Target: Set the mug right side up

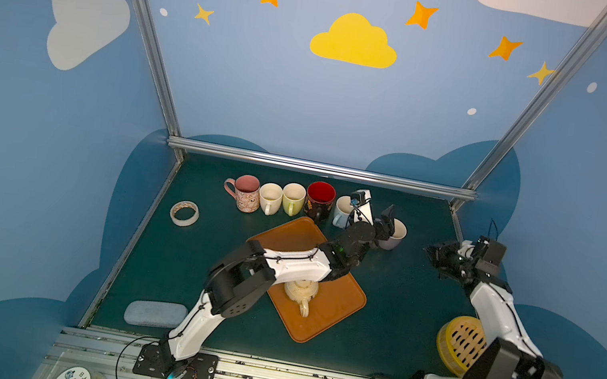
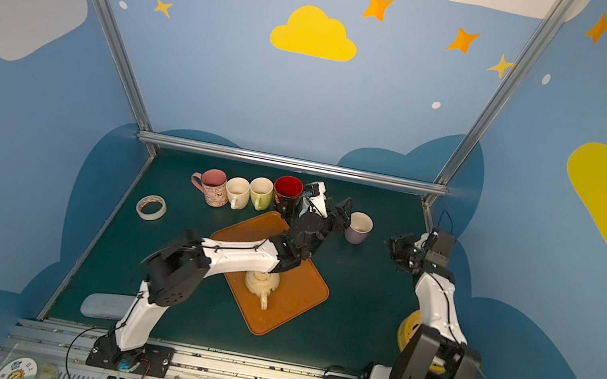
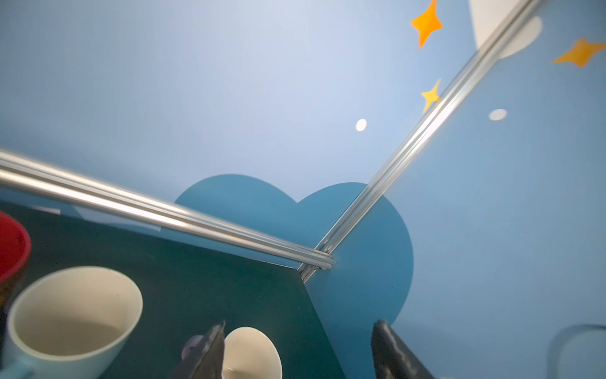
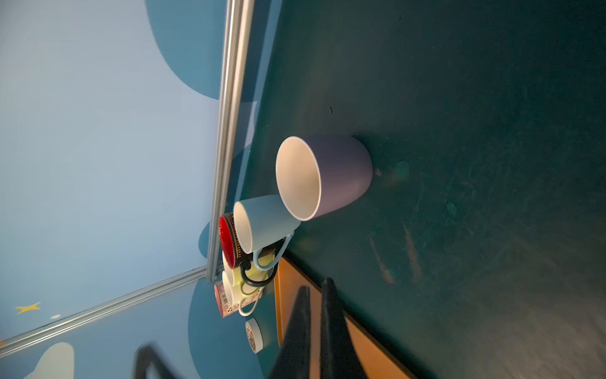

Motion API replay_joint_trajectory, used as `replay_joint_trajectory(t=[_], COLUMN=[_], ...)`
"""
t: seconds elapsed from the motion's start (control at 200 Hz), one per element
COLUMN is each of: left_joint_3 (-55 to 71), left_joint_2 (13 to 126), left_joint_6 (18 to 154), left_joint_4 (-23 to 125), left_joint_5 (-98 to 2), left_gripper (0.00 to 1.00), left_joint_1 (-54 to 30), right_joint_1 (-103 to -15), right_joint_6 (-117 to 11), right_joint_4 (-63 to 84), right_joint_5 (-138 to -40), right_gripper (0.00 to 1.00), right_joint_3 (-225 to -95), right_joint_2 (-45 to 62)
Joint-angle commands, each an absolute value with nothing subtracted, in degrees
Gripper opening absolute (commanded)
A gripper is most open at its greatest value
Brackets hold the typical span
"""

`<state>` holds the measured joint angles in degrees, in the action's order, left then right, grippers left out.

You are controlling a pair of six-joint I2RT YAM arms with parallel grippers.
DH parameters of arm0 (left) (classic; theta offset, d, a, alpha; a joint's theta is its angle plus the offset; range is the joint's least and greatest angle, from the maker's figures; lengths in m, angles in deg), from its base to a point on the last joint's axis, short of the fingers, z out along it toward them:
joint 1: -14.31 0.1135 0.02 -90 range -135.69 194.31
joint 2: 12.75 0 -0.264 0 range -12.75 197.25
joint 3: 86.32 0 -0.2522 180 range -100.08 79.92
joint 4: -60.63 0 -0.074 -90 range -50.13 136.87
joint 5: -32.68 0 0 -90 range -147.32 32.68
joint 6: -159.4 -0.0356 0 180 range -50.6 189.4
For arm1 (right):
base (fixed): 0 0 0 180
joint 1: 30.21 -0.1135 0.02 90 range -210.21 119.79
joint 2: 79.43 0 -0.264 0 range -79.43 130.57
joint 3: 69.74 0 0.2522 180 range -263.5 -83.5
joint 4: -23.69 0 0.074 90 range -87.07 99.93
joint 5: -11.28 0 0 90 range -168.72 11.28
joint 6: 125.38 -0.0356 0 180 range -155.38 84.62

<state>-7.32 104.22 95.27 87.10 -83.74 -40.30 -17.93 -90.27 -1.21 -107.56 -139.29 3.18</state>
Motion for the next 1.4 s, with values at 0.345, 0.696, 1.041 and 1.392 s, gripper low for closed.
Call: replay_joint_trajectory(t=[0.345, 0.696, 1.041, 1.392], left_joint_3=[21.4, 35.5, 39.2, 45.7], left_joint_2=[64.0, 43.0, 34.3, 28.7], left_joint_6=[89.2, 92.2, 96.7, 97.6], left_joint_4=[58.1, 47.5, 36.2, 34.1], left_joint_5=[-76.0, -81.5, -84.5, -68.4], left_gripper=[0.88, 1.00, 1.00, 1.00], left_joint_1=[-37.1, -36.5, -32.1, -24.9], right_joint_1=[-23.3, -25.1, -29.2, -33.2], right_joint_6=[-80.8, -76.8, -75.5, -77.4], right_joint_4=[-8.8, -13.5, -17.3, -17.1], right_joint_5=[-94.3, -95.6, -95.3, -95.3], right_gripper=[0.00, 0.00, 0.00, 0.00], right_joint_3=[-154.2, -165.9, -175.1, -177.8], right_joint_2=[23.1, 35.1, 42.6, 44.4])
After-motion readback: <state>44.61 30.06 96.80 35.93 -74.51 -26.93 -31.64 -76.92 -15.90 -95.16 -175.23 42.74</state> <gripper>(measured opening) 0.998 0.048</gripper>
